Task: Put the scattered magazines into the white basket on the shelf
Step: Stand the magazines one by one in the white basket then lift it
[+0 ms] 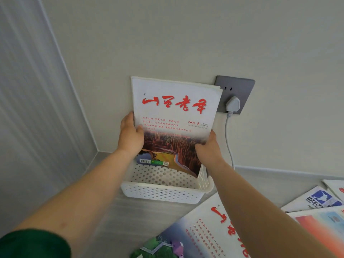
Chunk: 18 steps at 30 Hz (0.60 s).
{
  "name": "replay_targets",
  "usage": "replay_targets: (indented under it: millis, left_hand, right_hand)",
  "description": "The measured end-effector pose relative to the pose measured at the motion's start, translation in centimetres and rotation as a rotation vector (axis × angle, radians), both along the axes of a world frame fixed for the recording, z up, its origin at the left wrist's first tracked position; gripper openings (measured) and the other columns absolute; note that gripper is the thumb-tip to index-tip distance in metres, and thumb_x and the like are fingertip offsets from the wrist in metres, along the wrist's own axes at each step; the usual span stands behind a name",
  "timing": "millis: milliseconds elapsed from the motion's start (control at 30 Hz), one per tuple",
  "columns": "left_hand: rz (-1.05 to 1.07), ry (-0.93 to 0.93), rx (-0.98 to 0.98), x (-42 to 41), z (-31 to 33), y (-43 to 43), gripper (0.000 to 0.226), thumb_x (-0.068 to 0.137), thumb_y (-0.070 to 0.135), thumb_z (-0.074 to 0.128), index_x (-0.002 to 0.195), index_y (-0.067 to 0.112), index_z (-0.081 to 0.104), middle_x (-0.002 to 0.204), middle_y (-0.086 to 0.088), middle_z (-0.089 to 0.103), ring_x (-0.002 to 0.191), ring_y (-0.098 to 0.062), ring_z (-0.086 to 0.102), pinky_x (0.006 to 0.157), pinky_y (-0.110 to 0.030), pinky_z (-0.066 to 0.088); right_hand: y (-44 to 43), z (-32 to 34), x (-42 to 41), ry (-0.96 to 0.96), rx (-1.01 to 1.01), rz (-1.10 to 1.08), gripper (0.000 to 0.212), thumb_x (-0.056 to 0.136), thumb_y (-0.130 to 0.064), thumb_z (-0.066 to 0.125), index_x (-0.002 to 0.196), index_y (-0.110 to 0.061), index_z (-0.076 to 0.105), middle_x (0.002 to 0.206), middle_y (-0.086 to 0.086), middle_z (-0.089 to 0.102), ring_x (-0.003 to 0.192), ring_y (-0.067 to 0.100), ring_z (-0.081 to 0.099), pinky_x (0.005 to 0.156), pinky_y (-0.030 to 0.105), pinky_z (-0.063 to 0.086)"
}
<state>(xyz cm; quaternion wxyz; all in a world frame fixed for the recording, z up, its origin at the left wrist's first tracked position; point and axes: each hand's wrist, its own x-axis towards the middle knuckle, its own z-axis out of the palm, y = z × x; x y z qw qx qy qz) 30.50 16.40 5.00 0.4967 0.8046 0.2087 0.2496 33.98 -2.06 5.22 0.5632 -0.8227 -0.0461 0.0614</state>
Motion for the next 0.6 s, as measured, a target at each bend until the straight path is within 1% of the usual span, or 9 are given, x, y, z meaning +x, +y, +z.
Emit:
replay_targets:
  millis: [33, 67, 100, 167, 200, 300, 367, 467, 600]
  left_hand:
    - [0.002, -0.009, -0.001, 0.1, -0.1, -0.2, 0.039, 0.09, 0.006, 0.037, 0.129, 0.013, 0.035, 0.138, -0.011, 0.04, 0.124, -0.025, 0.042, 0.107, -0.038, 0.033]
    - [0.013, -0.013, 0.0, 0.1, -0.2, -0.3, 0.039, 0.091, 0.007, 0.036, 0.129, 0.014, 0.035, 0.137, -0.01, 0.04, 0.123, -0.025, 0.042, 0.104, -0.035, 0.033]
    - [0.029, -0.012, 0.007, 0.2, -0.2, -0.3, 0.039, 0.091, 0.008, 0.036, 0.129, 0.015, 0.034, 0.137, -0.009, 0.04, 0.123, -0.025, 0.043, 0.101, -0.034, 0.034]
    - [0.058, 0.005, 0.035, 0.3, -0.3, -0.3, 0.037, 0.091, 0.01, 0.037, 0.127, 0.017, 0.035, 0.136, -0.009, 0.042, 0.121, -0.027, 0.045, 0.097, -0.034, 0.036]
    - [0.059, 0.016, 0.054, 0.4, -0.3, -0.1, 0.035, 0.091, 0.011, 0.037, 0.126, 0.017, 0.036, 0.135, -0.009, 0.043, 0.119, -0.028, 0.046, 0.095, -0.035, 0.037]
    - [0.01, 0.069, 0.093, 0.2, -0.3, 0.5, 0.034, 0.09, 0.014, 0.04, 0.124, 0.017, 0.037, 0.134, -0.009, 0.045, 0.12, -0.028, 0.047, 0.096, -0.039, 0.04]
    - [-0.019, 0.087, 0.092, -0.5, -0.1, 0.5, 0.04, 0.089, 0.015, 0.045, 0.127, 0.016, 0.035, 0.137, -0.009, 0.043, 0.123, -0.027, 0.044, 0.1, -0.041, 0.038]
    - [0.038, 0.052, 0.144, -3.0, 0.1, -0.4, 0.052, 0.087, 0.014, 0.05, 0.134, 0.011, 0.028, 0.142, -0.013, 0.035, 0.127, -0.026, 0.037, 0.101, -0.032, 0.03]
    - [-0.023, -0.043, 0.185, -8.4, -0.1, -2.1, 0.041, 0.086, 0.011, 0.051, 0.126, 0.011, 0.042, 0.134, -0.007, 0.043, 0.116, -0.01, 0.036, 0.096, -0.02, 0.025]
  right_hand:
    - [0.2, 0.0, 0.1, 0.011, 0.007, 0.005, 0.055, 0.083, 0.009, 0.04, 0.132, -0.012, 0.025, 0.104, 0.005, 0.045, 0.093, 0.017, 0.044, 0.056, 0.014, 0.042]
    - [0.5, 0.1, 0.3, 0.02, 0.02, 0.006, 0.055, 0.083, 0.01, 0.04, 0.132, -0.011, 0.025, 0.106, 0.006, 0.045, 0.096, 0.018, 0.044, 0.064, 0.012, 0.045]
    - [0.7, 0.0, 0.4, 0.025, 0.025, 0.002, 0.055, 0.083, 0.009, 0.042, 0.132, -0.011, 0.025, 0.111, 0.007, 0.047, 0.099, 0.019, 0.045, 0.075, 0.017, 0.046]
    - [0.9, -0.3, 0.7, 0.017, -0.055, -0.011, 0.059, 0.082, 0.004, 0.046, 0.134, -0.011, 0.022, 0.124, 0.013, 0.048, 0.112, 0.027, 0.046, 0.098, 0.037, 0.043]
    - [0.8, -0.5, 0.9, 0.01, -0.138, -0.017, 0.062, 0.081, -0.001, 0.049, 0.135, -0.011, 0.021, 0.128, 0.016, 0.046, 0.117, 0.032, 0.044, 0.102, 0.045, 0.04]
    - [0.0, -0.8, 1.3, 0.012, -0.311, -0.007, 0.062, 0.08, -0.011, 0.053, 0.135, -0.013, 0.024, 0.13, 0.017, 0.046, 0.12, 0.036, 0.042, 0.102, 0.048, 0.038]
    - [-0.6, -0.8, 1.1, 0.066, -0.217, -0.021, 0.062, 0.082, -0.009, 0.051, 0.137, -0.013, 0.022, 0.133, 0.017, 0.045, 0.122, 0.037, 0.042, 0.101, 0.044, 0.038]
    - [-1.2, -0.8, 0.0, 0.106, -0.119, -0.114, 0.064, 0.085, -0.011, 0.048, 0.14, -0.011, 0.017, 0.142, 0.016, 0.037, 0.126, 0.034, 0.04, 0.1, 0.038, 0.036]
    - [-2.7, -0.8, -3.9, -0.074, -0.176, -0.145, 0.058, 0.085, -0.011, 0.049, 0.138, -0.014, 0.027, 0.146, 0.007, 0.032, 0.132, 0.028, 0.034, 0.108, 0.043, 0.033]
